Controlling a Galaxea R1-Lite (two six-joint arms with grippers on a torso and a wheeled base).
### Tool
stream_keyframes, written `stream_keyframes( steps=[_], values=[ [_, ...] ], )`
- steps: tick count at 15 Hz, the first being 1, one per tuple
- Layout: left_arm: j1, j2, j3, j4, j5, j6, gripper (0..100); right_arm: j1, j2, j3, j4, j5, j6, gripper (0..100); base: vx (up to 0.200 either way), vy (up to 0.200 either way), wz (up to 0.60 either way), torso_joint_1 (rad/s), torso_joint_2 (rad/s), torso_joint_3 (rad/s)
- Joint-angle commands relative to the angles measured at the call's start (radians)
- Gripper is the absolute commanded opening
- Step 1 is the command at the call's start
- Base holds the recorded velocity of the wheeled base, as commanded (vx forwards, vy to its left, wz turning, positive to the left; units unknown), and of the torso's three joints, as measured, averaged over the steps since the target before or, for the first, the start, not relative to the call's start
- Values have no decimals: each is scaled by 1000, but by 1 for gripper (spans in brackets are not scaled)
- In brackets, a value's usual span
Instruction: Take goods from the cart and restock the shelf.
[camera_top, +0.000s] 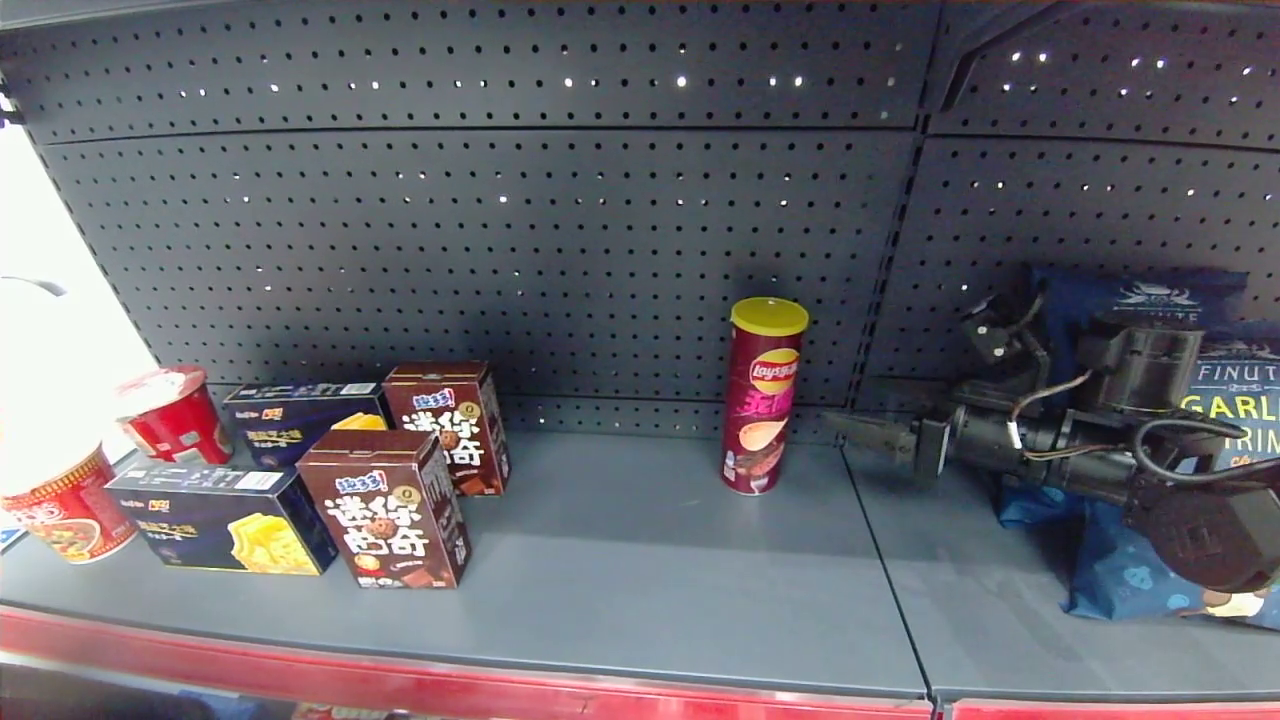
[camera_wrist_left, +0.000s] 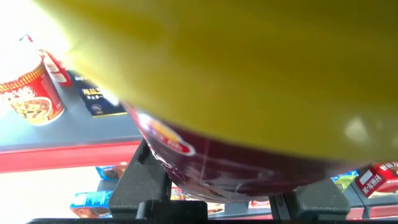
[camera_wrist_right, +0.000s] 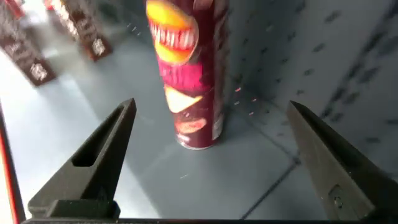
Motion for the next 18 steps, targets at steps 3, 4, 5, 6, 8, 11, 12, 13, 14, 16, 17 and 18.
stream_keyframes(
  steps=[3, 4, 5, 6, 8, 11, 12, 13, 14, 16, 17, 18],
  values=[
    [0, 3, -1, -1, 0, -17, 0, 9, 144, -88, -2, 51, -11, 100, 0, 0, 0, 0, 0, 0],
    [0, 3, -1, -1, 2, -22, 0, 10, 166, -111, -2, 54, -11, 100, 0, 0, 0, 0, 0, 0],
    [0, 3, -1, -1, 2, -22, 0, 16, 193, -154, 3, 55, -11, 100, 0, 0, 0, 0, 0, 0],
    [0, 3, -1, -1, 2, -22, 0, 19, 202, -170, 4, 57, -10, 100, 0, 0, 0, 0, 0, 0],
    [0, 5, -1, -1, 2, -22, 0, 32, 250, -217, 7, 64, -10, 100, 0, 0, 0, 0, 0, 0],
    [0, 5, 1, -1, 2, -22, 0, 42, 293, -250, 1, 74, -10, 100, 0, 0, 0, 0, 0, 0],
    [0, 5, 2, -1, 2, -22, 0, 44, 296, -251, 1, 77, -11, 100, 0, 0, 0, 0, 0, 0],
    [0, 5, 10, 1, 3, -22, 0, 52, 311, -262, 1, 81, -11, 100, 0, 0, 0, 0, 0, 0],
    [1, 5, 14, 1, 3, -22, 0, 53, 325, -274, 1, 81, -11, 100, 0, 0, 0, 0, 0, 0],
    [1, 3, 21, 1, 6, -22, 0, 58, 345, -296, 1, 83, -11, 100, 0, 0, 0, 0, 0, 0],
    [1, 0, 22, 1, 8, -22, 0, 62, 353, -302, 1, 94, -10, 100, 0, 0, 0, 0, 0, 0],
    [3, -5, 24, 1, 9, -22, 0, 69, 357, -305, 1, 95, -10, 100, 0, 0, 0, 0, 0, 0]
  ],
)
